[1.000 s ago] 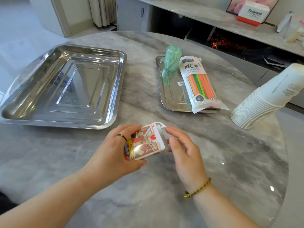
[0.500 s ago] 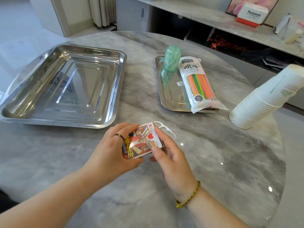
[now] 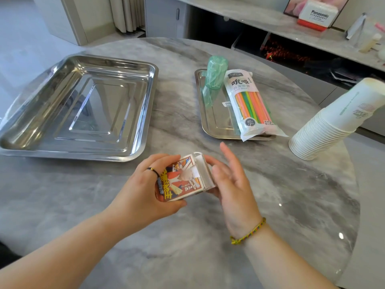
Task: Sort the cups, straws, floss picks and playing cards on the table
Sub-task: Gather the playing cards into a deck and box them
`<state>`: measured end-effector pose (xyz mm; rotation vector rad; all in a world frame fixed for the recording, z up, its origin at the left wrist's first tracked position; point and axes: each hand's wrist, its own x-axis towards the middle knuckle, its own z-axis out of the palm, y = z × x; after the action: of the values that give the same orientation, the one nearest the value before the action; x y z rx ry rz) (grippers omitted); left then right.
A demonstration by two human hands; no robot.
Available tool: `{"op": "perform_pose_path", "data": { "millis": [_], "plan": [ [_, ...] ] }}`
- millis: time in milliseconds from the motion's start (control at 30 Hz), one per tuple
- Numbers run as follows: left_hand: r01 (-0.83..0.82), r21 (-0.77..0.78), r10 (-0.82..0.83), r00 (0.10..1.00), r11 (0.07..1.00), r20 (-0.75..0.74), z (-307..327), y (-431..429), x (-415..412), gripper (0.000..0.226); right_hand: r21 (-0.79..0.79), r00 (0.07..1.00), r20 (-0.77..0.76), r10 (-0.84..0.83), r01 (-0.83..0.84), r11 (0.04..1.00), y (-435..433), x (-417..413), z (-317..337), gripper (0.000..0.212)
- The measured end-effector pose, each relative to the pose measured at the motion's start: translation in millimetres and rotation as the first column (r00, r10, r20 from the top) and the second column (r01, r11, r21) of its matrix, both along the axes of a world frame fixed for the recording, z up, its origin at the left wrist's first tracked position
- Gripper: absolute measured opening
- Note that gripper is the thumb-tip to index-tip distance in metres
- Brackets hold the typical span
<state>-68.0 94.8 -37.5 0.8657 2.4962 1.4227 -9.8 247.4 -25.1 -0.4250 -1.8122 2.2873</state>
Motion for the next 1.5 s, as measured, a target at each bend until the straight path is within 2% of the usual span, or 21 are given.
{"op": "perform_pose_path", "data": {
  "millis": [67,133,300,467,567,800,867,967,1100,1167,1400,1500],
  "plan": [
    [0.024,-0.001,-0.024,0.999,1.0,0.037,1.3,-1.0,1.1,0.068,-0.066,1.0,0.009,-0.002,0.003,0.998,9.7,-2.5,3.0,0.028],
    [0.027,0.018,-0.027,0.999,0.999,0.047,3.5,-1.1,0.5,0.067,-0.1,0.998,-0.001,0.065,-0.064,0.993,12.8,-1.7,3.6,0.033],
    [-0.008,0.084,0.0,0.996,0.996,0.092,8.9,-1.8,-0.4,0.064,0.014,0.978,-0.051,0.202,-0.201,0.979,4.1,3.6,3.5,0.045],
    [0.056,0.072,-0.063,0.994,0.996,0.094,9.7,-0.6,6.0,0.062,0.107,0.998,-0.002,0.066,-0.066,0.992,3.0,1.2,-1.8,0.029],
    [0.091,0.057,-0.094,0.994,0.994,0.058,8.9,0.6,8.6,0.066,0.106,0.999,0.007,0.049,-0.05,0.993,0.5,2.6,-6.6,0.026],
    [0.088,-0.07,-0.091,0.995,0.994,-0.036,-0.3,0.7,7.0,0.07,0.088,0.99,0.029,0.138,-0.14,0.986,-12.2,7.9,-6.7,0.03],
    [0.103,-0.1,-0.112,0.991,0.99,-0.079,-2.2,1.0,8.2,0.078,0.092,0.991,0.036,0.133,-0.135,0.987,-11.8,7.8,-7.1,0.029],
    [0.11,-0.116,-0.124,0.985,0.987,-0.122,-2.3,0.6,10.4,0.074,0.106,0.994,0.04,0.105,-0.109,0.988,-11.7,6.4,-8.7,0.029],
    [0.107,-0.096,-0.118,0.987,0.99,-0.112,-1.4,0.8,9.0,0.077,0.034,0.997,0.064,0.052,-0.054,0.998,-9.3,3.5,-8.2,0.022],
    [0.108,-0.09,-0.117,0.988,0.99,-0.1,-1.2,0.9,8.4,0.078,-0.034,0.996,0.082,0.039,-0.036,0.999,-7.6,2.6,-6.1,0.029],
    [0.079,-0.127,-0.108,0.966,0.989,-0.235,-5.3,1.8,9.6,0.072,-0.049,0.995,0.089,0.042,-0.038,0.998,-13.1,4.2,-6.1,0.026],
    [0.072,-0.132,-0.104,0.96,0.989,-0.261,-5.9,2.6,9.3,0.071,-0.13,0.994,0.102,0.031,-0.017,0.991,-12.5,3.5,-5.4,0.03]
  ]
}}
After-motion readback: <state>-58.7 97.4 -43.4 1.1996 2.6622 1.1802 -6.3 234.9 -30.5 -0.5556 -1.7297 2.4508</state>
